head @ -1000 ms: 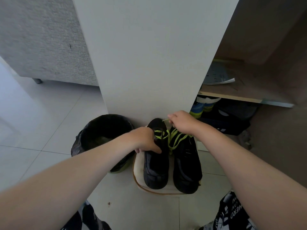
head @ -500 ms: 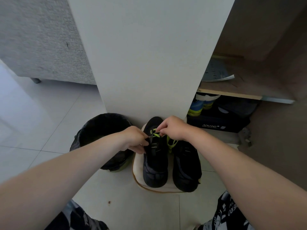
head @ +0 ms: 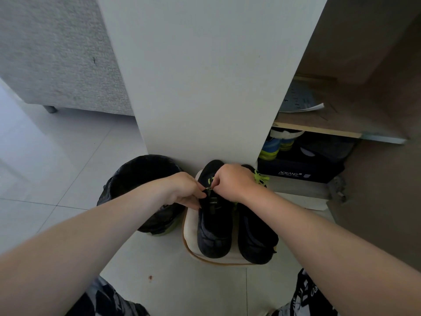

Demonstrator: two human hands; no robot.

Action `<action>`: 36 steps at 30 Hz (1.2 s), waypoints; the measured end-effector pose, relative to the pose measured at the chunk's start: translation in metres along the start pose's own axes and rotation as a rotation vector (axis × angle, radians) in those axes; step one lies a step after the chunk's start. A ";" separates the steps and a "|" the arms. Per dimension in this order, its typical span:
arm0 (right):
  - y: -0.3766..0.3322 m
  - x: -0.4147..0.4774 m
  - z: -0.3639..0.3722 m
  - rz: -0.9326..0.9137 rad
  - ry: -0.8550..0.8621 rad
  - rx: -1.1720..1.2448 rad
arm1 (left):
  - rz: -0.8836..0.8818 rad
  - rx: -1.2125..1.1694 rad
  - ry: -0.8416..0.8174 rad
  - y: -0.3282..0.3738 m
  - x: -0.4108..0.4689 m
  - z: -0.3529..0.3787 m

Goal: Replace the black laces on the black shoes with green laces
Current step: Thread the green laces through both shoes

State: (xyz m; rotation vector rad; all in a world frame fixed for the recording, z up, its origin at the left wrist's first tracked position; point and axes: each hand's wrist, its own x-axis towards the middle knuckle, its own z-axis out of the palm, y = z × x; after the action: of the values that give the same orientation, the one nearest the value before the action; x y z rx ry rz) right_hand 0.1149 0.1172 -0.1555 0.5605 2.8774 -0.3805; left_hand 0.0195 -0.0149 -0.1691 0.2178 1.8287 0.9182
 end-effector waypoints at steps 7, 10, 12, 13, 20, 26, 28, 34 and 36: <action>-0.002 0.005 0.004 0.042 -0.073 -0.031 | 0.005 0.003 -0.020 0.002 -0.001 0.000; -0.007 0.003 0.003 0.040 -0.097 -0.046 | 0.005 0.011 -0.027 0.002 -0.001 0.000; -0.009 0.002 0.005 0.058 -0.070 -0.037 | 0.009 0.017 -0.019 0.002 -0.001 0.000; -0.010 0.001 0.007 0.072 -0.051 -0.027 | 0.014 0.018 -0.017 0.001 -0.001 0.000; -0.011 -0.001 0.015 0.140 -0.043 0.049 | 0.030 0.048 -0.020 0.003 -0.001 0.000; -0.007 0.002 0.017 0.109 -0.069 0.061 | 0.042 0.060 -0.005 0.001 0.001 0.001; -0.008 0.000 0.020 0.107 -0.041 0.054 | 0.043 0.082 -0.021 0.001 0.001 0.001; -0.012 0.002 0.026 0.201 -0.025 0.110 | 0.019 0.032 -0.007 -0.003 0.008 0.003; -0.011 0.003 0.024 0.227 -0.025 0.097 | 0.041 0.011 0.030 -0.007 0.012 0.007</action>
State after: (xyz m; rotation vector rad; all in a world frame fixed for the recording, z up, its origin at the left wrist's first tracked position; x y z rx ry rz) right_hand 0.1107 0.1017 -0.1768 0.8815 2.7437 -0.4881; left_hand 0.0219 -0.0103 -0.1837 0.2507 1.8637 0.9447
